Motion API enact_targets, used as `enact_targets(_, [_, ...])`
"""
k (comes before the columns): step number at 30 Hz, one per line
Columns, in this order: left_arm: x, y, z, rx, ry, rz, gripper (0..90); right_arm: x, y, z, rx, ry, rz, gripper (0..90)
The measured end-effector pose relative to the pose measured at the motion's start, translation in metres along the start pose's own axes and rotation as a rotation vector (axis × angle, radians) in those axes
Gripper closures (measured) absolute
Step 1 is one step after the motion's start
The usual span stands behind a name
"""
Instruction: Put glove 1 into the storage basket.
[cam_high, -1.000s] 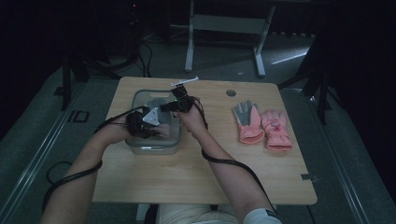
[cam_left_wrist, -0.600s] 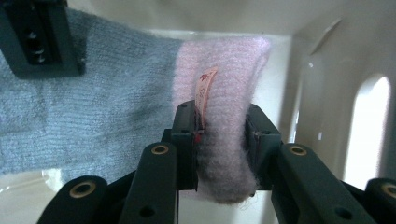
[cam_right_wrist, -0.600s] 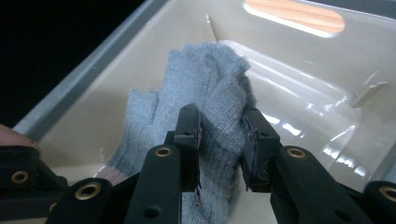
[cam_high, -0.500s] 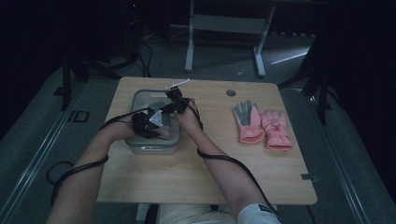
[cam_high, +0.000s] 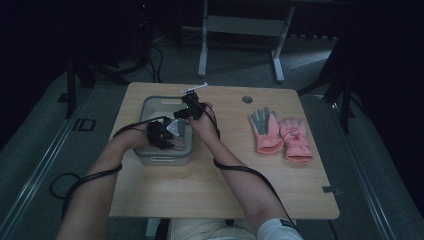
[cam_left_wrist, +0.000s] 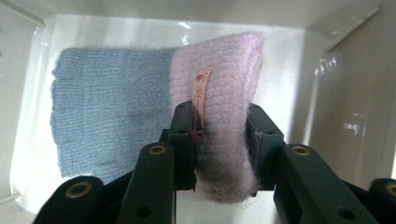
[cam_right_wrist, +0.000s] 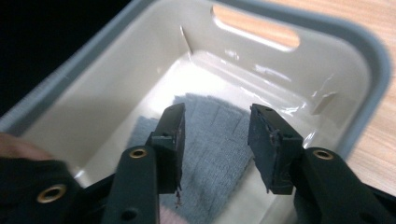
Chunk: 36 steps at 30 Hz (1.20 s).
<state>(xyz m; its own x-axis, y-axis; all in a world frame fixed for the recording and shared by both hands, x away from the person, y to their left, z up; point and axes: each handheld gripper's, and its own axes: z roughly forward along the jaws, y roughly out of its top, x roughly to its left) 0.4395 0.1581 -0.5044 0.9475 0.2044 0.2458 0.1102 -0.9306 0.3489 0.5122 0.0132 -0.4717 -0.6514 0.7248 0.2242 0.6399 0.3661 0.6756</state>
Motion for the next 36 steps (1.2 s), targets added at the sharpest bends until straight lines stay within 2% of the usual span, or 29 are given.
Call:
enact_targets(2, [0.000,0.001,0.000,0.006,0.010,-0.010,57.1,-0.001,0.001,-0.005,-0.010,0.005,0.003,53.7])
enact_targets(3, [-0.002,0.003,-0.001,0.033,0.027,-0.016,57.1,-0.002,0.001,-0.010,-0.020,0.001,-0.003,52.2])
enact_targets(4, [-0.003,0.003,-0.001,0.040,0.042,-0.014,48.0,-0.003,0.001,-0.019,-0.042,0.000,-0.024,47.8])
enact_targets(6, [-0.002,0.004,-0.004,0.046,0.047,-0.029,43.7,-0.006,0.000,-0.031,-0.061,0.010,-0.032,46.1])
enact_targets(8, [-0.001,0.004,-0.010,0.039,0.058,-0.046,40.0,-0.011,-0.003,-0.042,-0.084,0.021,-0.028,44.5])
enact_targets(9, [-0.001,0.004,-0.014,0.025,0.058,-0.061,40.0,-0.011,-0.003,-0.042,-0.084,0.021,-0.028,44.5])
enact_targets(10, [0.000,0.005,-0.019,0.012,0.062,-0.069,38.1,-0.017,-0.007,-0.052,-0.097,0.035,-0.014,41.3])
enact_targets(11, [-0.002,0.007,-0.028,-0.010,0.093,-0.079,35.4,-0.019,-0.009,-0.058,-0.106,0.039,-0.014,39.8])
enact_targets(12, [-0.002,0.007,-0.028,-0.010,0.093,-0.079,33.0,-0.019,-0.009,-0.058,-0.106,0.039,-0.014,39.8])
enact_targets(14, [-0.003,0.010,-0.036,-0.014,0.120,-0.105,31.1,-0.024,-0.014,-0.069,-0.122,0.053,-0.029,33.0])
enact_targets(15, [-0.002,0.013,-0.044,-0.034,0.108,-0.133,24.2,-0.027,-0.018,-0.077,-0.124,0.076,-0.043,27.9])
enact_targets(17, [-0.004,0.018,-0.051,-0.063,0.105,-0.147,16.0,-0.029,-0.022,-0.086,-0.136,0.085,-0.048,26.3])
enact_targets(18, [-0.004,0.018,-0.051,-0.063,0.105,-0.147,15.4,-0.030,-0.024,-0.089,-0.144,0.090,-0.052,25.2])
enact_targets(19, [-0.004,0.020,-0.054,-0.082,0.090,-0.158,15.4,-0.030,-0.024,-0.089,-0.144,0.090,-0.052,25.2])
enact_targets(20, [-0.004,0.026,-0.057,-0.113,0.078,-0.178,11.6,-0.032,-0.027,-0.097,-0.145,0.093,-0.078,21.6])
enact_targets(21, [-0.004,0.026,-0.057,-0.113,0.078,-0.178,7.9,-0.033,-0.029,-0.100,-0.144,0.102,-0.076,20.4])
enact_targets(22, [-0.005,0.029,-0.057,-0.119,0.075,-0.189,7.9,-0.033,-0.029,-0.100,-0.144,0.102,-0.076,20.4])
enact_targets(23, [-0.007,0.036,-0.057,-0.139,0.049,-0.208,1.1,-0.037,-0.034,-0.105,-0.140,0.120,-0.078,19.5])
enact_targets(24, [-0.007,0.036,-0.057,-0.139,0.049,-0.208,1.1,-0.038,-0.037,-0.108,-0.142,0.117,-0.086,19.0])
enact_targets(25, [-0.010,0.044,-0.056,-0.155,0.044,-0.211,1.1,-0.040,-0.039,-0.110,-0.143,0.111,-0.096,18.1])
enact_targets(27, [-0.012,0.048,-0.055,-0.165,0.046,-0.210,1.1,-0.043,-0.044,-0.114,-0.141,0.111,-0.111,15.5])
enact_targets(28, [-0.016,0.056,-0.054,-0.184,0.041,-0.198,1.1,-0.045,-0.047,-0.116,-0.139,0.109,-0.121,15.3])
enact_targets(29, [-0.016,0.056,-0.054,-0.184,0.041,-0.198,1.1,-0.047,-0.049,-0.118,-0.136,0.101,-0.128,15.8])
enact_targets(31, [-0.021,0.064,-0.053,-0.203,0.025,-0.194,1.1,-0.049,-0.051,-0.121,-0.139,0.089,-0.132,17.4])
enact_targets(32, [-0.025,0.071,-0.051,-0.219,-0.009,-0.198,1.2,-0.053,-0.056,-0.128,-0.143,0.090,-0.136,18.1])
enact_targets(33, [-0.025,0.071,-0.051,-0.219,-0.009,-0.198,1.2,-0.055,-0.059,-0.130,-0.152,0.095,-0.140,17.5])
enact_targets(35, [-0.030,0.079,-0.048,-0.235,-0.045,-0.191,1.2,-0.057,-0.061,-0.133,-0.152,0.100,-0.142,16.6])
enact_targets(36, [-0.034,0.087,-0.045,-0.232,-0.032,-0.185,1.2,-0.059,-0.063,-0.135,-0.151,0.105,-0.146,14.8])
